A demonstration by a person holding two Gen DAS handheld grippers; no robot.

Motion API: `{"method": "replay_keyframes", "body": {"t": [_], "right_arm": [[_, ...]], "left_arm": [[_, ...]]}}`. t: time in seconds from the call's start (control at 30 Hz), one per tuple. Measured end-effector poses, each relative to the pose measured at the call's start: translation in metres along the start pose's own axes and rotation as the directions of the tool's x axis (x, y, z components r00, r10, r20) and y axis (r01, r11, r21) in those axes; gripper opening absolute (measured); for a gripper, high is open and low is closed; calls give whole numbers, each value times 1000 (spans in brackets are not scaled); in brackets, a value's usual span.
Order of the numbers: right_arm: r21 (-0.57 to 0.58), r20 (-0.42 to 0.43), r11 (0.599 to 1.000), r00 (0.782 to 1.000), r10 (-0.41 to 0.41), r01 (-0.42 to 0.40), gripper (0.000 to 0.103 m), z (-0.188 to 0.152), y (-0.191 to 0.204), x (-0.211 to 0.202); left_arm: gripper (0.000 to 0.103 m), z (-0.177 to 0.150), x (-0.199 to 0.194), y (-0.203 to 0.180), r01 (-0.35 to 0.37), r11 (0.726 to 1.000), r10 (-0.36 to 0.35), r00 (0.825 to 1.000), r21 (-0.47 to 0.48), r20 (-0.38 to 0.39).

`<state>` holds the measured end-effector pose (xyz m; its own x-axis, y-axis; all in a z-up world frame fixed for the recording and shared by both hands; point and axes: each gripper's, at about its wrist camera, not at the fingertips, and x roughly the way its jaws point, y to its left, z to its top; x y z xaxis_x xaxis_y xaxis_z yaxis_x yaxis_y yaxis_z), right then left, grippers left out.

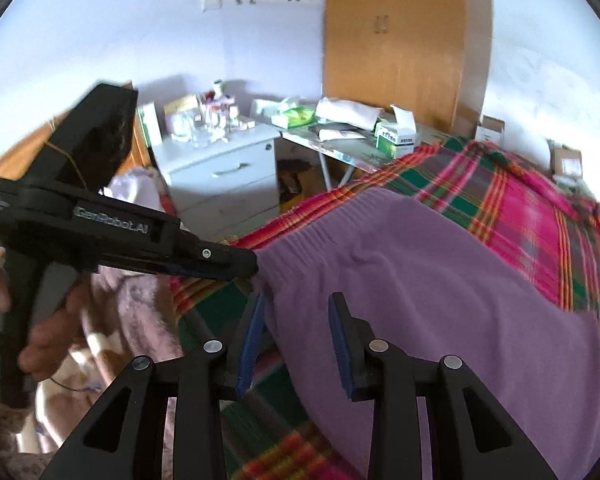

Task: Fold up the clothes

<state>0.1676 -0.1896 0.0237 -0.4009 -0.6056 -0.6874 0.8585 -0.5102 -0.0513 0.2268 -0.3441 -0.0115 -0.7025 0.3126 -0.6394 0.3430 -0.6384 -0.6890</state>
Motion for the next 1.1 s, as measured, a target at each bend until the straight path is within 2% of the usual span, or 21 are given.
{"method": "replay_keyframes", "body": {"t": [0.17,0.23,0.3,0.37,0.5,0.6,0.7,0.9,1.03,1.1], "right_arm": [[-104,-57,990,993,-99,93,34,1,14,24],[-116,-39,989,995,-92,87,34,1,17,24],[-84,-22,994,997,-78,76,19,4,12,22],[-33,-4,997,998,-63,63,10,7,5,18],[128,61,992,998,2,-10,8,19,-16,3],[132,20,991,1000,22,-25,9,19,-12,16],[159,-41,986,997,60,-53,10,9,-9,33],[154,-44,986,997,63,-56,15,7,-4,32],[117,-41,990,995,87,-82,38,5,4,31],[71,-37,996,998,50,-47,39,4,11,31]], "left_arm": [[28,4,2,8,28,999,-28,1000,-32,-9],[28,4,1,9,33,999,-33,999,-32,-11],[28,5,1,9,35,999,-35,999,-28,-11],[28,7,2,9,38,999,-39,999,-31,-11],[28,7,2,9,48,998,-49,999,-30,-17],[28,7,3,11,61,998,-62,998,-35,-21],[28,7,3,13,79,996,-80,997,-45,-19],[28,6,2,16,97,994,-99,995,-56,-28],[28,7,1,19,119,990,-121,992,-78,-31],[28,8,1,21,127,988,-130,991,-88,-32]]}}
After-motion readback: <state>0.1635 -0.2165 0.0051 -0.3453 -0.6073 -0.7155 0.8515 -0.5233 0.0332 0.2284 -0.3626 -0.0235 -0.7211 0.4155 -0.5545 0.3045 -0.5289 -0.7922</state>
